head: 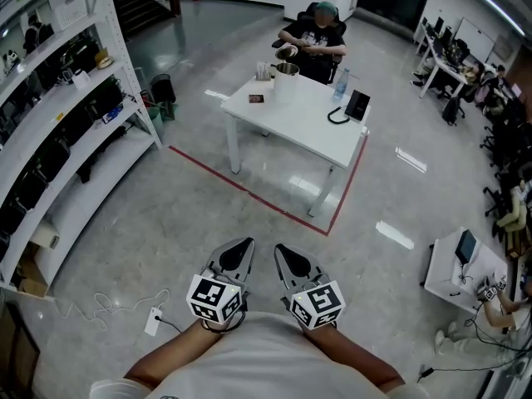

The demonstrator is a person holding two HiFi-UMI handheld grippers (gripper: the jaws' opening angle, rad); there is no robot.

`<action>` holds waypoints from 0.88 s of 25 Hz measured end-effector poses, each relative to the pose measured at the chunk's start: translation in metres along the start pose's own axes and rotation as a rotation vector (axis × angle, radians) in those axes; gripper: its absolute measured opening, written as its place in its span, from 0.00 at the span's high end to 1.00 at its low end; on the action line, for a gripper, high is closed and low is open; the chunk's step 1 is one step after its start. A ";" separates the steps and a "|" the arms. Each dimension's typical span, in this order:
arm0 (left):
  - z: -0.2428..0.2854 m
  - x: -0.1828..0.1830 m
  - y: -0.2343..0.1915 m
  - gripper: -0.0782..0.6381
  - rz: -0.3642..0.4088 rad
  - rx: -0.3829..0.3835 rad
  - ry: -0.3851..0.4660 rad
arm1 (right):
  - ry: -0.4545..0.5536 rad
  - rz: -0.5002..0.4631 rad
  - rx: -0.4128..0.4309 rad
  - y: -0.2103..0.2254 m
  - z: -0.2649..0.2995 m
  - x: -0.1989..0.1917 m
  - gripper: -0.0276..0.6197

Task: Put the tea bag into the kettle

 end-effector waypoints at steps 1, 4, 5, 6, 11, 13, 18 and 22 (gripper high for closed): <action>0.007 0.002 -0.004 0.88 0.000 -0.003 -0.004 | -0.001 0.001 -0.005 0.004 0.005 0.000 0.94; 0.028 0.006 -0.017 0.88 0.014 -0.019 -0.022 | -0.007 -0.015 -0.018 0.016 0.022 -0.001 0.94; 0.035 0.007 -0.022 0.88 0.017 -0.023 -0.031 | -0.008 -0.017 -0.020 0.020 0.029 -0.001 0.94; 0.042 0.009 -0.028 0.88 0.015 -0.026 -0.039 | -0.009 -0.015 -0.023 0.024 0.036 -0.002 0.94; 0.074 0.022 -0.060 0.88 0.010 -0.042 -0.058 | -0.019 0.003 -0.037 0.045 0.077 -0.002 0.94; 0.087 0.031 -0.074 0.88 0.006 -0.049 -0.064 | -0.025 0.012 -0.043 0.053 0.094 0.000 0.94; 0.119 0.062 -0.118 0.88 0.019 -0.076 -0.074 | -0.023 0.013 -0.073 0.072 0.148 0.011 0.94; 0.139 0.090 -0.160 0.88 -0.008 -0.086 -0.078 | -0.019 0.017 -0.093 0.082 0.196 0.021 0.94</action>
Point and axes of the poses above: the fingertips, and each gripper's own axes: z forward along the fingers, y to its right, x out of its top, the point moved 9 cm from there along -z, backward along the fingers, and after that the axes turned 12 degrees about -z, right-handed, at the moved point
